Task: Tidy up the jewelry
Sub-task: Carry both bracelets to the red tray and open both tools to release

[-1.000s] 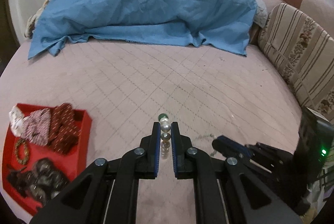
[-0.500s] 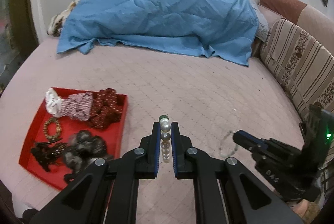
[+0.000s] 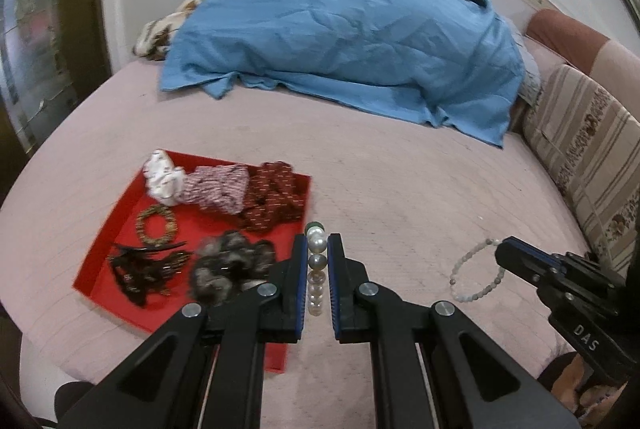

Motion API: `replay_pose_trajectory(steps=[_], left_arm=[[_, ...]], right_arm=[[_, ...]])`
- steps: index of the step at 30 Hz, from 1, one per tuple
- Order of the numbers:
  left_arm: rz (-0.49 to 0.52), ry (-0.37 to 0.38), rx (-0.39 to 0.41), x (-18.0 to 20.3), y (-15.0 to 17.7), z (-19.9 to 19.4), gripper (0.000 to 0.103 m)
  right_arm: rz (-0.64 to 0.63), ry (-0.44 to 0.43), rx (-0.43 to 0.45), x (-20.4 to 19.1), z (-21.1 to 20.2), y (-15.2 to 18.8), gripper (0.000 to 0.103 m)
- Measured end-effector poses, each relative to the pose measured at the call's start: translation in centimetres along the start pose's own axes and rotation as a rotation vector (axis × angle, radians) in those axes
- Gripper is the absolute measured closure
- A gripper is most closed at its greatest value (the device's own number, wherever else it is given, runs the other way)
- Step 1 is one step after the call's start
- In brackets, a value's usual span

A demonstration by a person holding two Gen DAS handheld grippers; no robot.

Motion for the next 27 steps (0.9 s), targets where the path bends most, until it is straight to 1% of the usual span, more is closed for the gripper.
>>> replay_pose_trajectory(steps=[7, 14, 17, 23, 27], left_arm=[[-0.051, -0.044, -0.003, -3.8, 0.4, 0.3, 0.094], [-0.115, -0.047, -0.019, -7.4, 0.9, 1.2, 0.094], [-0.132, -0.049, -0.007, -9.0, 0.4, 1.7, 0.094], [-0.170, 0.004, 0.002, -11.9, -1.3, 3.3, 0.094], [-0.218, 0.055, -0.021, -13.7, -2.3, 5.7, 0.094]], right_arm=[[-0.060, -0.010, -0.040, -3.5, 1.5, -0.5, 0.096], [-0.119, -0.023, -0.079, -6.7, 3.5, -1.1, 0.096], [-0.135, -0.031, -0.098, -8.1, 4.6, -1.5, 0.096], [-0.158, -0.039, -0.125, -10.1, 6.6, -2.6, 0.096], [-0.182, -0.033, -0.144, -11.4, 8.4, -3.5, 0.096]])
Point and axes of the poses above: each gripper's, at about its wrist camera, not at the fingertips, and z roughly the way its jaws point, x to its right, y to its underside, the point moved 6 cm from there along z, roughly the way its jaws point, and after that the axes turned 13 degrees about -y, right-handed, at the moved point
